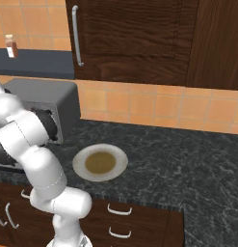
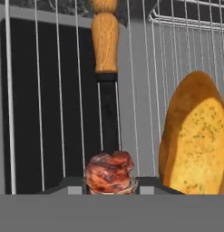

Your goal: Pick up the kebab skewer and baguette bread, and place them inside the toaster oven. Close the toaster oven door and start by setting the timer.

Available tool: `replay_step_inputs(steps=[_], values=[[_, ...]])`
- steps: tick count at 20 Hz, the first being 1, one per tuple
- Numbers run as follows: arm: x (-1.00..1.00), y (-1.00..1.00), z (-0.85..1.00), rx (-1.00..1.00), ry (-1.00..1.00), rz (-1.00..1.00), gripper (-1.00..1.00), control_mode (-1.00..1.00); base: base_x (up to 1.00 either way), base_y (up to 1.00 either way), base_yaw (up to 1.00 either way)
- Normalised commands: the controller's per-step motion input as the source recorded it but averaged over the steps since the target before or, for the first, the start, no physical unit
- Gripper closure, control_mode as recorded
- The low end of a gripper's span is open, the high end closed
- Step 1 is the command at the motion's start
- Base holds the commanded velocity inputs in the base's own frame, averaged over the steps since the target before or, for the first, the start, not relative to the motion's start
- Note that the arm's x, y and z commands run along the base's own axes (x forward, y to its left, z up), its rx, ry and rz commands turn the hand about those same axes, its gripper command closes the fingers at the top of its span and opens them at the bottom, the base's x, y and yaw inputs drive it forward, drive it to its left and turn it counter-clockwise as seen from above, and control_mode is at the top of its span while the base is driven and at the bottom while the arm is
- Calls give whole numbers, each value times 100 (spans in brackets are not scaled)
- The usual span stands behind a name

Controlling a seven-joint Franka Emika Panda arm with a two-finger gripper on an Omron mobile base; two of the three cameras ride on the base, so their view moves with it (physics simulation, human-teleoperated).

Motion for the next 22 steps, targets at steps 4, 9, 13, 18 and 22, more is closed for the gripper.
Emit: replay_step_inputs(steps=[4, 9, 13, 18, 22], values=[[21, 3, -4, -2, 0, 0, 100, -100, 0, 0, 0], [30, 7, -8, -2, 0, 0, 100, -100, 0, 0, 0], [40, 8, -7, -2, 1, 0, 100, -100, 0, 0, 0], [45, 0, 0, 0, 4, 0, 100, -100, 0, 0, 0], [44, 0, 0, 0, 4, 0, -100, -100, 0, 0, 0]])
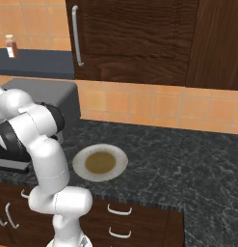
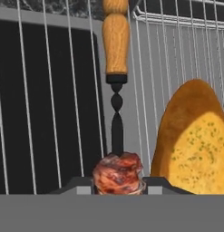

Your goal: Pick up the kebab skewer and baguette bread, and place them inside the toaster oven. Close the toaster oven door and start by setting the timer.

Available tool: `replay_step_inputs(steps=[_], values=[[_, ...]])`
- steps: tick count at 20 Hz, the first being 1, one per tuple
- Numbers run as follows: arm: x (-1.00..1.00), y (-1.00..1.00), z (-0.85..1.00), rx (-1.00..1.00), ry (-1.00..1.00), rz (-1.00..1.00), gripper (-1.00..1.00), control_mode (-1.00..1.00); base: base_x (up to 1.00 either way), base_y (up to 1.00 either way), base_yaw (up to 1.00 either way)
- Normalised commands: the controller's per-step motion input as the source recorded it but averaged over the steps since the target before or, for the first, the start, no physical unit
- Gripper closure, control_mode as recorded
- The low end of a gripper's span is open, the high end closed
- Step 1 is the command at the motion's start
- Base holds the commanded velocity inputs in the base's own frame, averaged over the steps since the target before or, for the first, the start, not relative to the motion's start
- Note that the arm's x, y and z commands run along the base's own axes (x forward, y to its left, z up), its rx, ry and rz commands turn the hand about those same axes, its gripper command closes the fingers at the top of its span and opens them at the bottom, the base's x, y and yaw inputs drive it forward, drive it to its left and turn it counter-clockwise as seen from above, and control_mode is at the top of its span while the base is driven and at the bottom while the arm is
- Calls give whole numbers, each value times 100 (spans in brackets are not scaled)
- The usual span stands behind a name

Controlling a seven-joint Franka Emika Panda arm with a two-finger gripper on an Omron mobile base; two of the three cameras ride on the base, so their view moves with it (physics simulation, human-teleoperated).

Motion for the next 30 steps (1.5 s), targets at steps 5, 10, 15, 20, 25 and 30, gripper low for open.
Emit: replay_step_inputs(steps=[5, 10, 15, 20, 25, 30], values=[[24, 0, 0, 0, 1, 0, -100, -100, 0, 0, 0], [12, 0, 0, 0, 0, 0, -100, -100, 0, 0, 0], [4, 0, 0, 0, 0, 0, -100, -100, 0, 0, 0], [-30, 0, 14, 0, 0, -2, -100, -100, 0, 0, 0], [-68, -3, 24, 8, -1, -28, -100, -100, 0, 0, 0], [-84, -15, 0, 23, -12, -60, -100, -100, 0, 0, 0]])
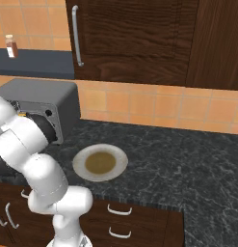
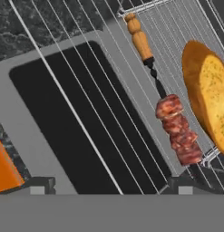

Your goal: Pick up the kebab skewer and baguette bread, and place them inside the toaster oven. Close the toaster oven door and start by setting the timer.

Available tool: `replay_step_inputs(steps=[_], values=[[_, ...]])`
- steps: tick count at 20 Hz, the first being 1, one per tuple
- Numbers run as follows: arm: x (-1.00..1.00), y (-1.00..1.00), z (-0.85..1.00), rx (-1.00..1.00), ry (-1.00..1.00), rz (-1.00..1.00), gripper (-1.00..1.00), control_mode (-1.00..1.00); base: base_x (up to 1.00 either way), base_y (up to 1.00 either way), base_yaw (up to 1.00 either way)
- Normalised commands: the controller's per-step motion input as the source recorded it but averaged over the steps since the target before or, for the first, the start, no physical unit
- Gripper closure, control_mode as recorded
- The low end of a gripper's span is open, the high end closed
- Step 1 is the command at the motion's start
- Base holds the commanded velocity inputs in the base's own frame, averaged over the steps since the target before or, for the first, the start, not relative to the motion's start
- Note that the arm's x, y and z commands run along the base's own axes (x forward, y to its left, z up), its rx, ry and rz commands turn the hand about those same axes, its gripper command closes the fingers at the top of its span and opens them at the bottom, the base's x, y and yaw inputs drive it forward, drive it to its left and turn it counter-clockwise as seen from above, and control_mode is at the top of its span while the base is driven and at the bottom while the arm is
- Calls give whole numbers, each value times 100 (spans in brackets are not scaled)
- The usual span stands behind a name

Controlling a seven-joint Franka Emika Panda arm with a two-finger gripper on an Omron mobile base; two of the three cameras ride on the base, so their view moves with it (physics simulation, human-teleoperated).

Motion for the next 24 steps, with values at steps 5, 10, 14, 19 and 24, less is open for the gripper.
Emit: replay_step_inputs(steps=[5, 10, 14, 19, 24], values=[[-27, -9, 0, 26, -25, -63, -100, -100, 0, 0, 0], [0, 2, -2, 27, -33, -44, -100, -100, 0, 0, 0], [-5, 1, 0, 31, -18, -34, -100, -100, 0, 0, 0], [-15, 0, 0, 30, -5, -29, -100, -100, 0, 0, 0], [-5, 0, 3, 4, 8, -6, -100, -100, 0, 0, 0]])
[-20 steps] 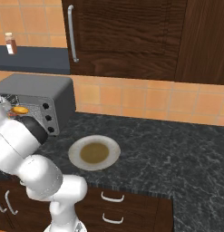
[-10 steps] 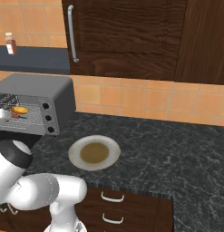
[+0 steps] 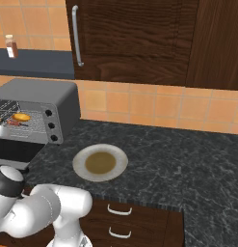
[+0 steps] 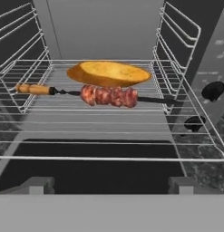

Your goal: Pick up the kebab skewer and baguette bread, and place them inside the toaster oven. Close the toaster oven door and start by setting the timer.

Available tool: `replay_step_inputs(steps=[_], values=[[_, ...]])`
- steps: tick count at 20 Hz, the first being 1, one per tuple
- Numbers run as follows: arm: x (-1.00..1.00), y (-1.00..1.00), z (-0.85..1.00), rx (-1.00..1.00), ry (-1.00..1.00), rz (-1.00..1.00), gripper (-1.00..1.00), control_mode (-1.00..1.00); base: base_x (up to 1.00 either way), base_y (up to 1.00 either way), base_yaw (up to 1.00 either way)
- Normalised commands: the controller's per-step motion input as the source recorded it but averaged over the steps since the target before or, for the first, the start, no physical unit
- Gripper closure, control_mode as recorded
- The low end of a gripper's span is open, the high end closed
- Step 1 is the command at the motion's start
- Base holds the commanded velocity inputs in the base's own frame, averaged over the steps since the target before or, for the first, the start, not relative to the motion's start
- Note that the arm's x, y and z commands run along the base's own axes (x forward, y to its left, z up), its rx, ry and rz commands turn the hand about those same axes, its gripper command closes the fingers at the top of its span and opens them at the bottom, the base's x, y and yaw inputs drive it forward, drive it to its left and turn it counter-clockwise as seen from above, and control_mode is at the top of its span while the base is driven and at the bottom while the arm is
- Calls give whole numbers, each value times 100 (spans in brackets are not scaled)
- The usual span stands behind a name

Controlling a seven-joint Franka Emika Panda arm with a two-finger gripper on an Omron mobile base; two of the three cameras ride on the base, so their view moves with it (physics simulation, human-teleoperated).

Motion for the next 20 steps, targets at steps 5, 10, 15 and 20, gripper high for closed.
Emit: replay_step_inputs(steps=[5, 10, 15, 20], values=[[-15, -2, -25, 5, 3, 0, -100, -100, 0, 0, 0], [6, -9, -24, 9, -13, -2, -100, -100, 0, 0, 0], [22, -3, 0, 6, -2, -9, -100, -100, 0, 0, 0], [19, 0, 0, 0, 0, -6, -100, -100, 0, 0, 0]])
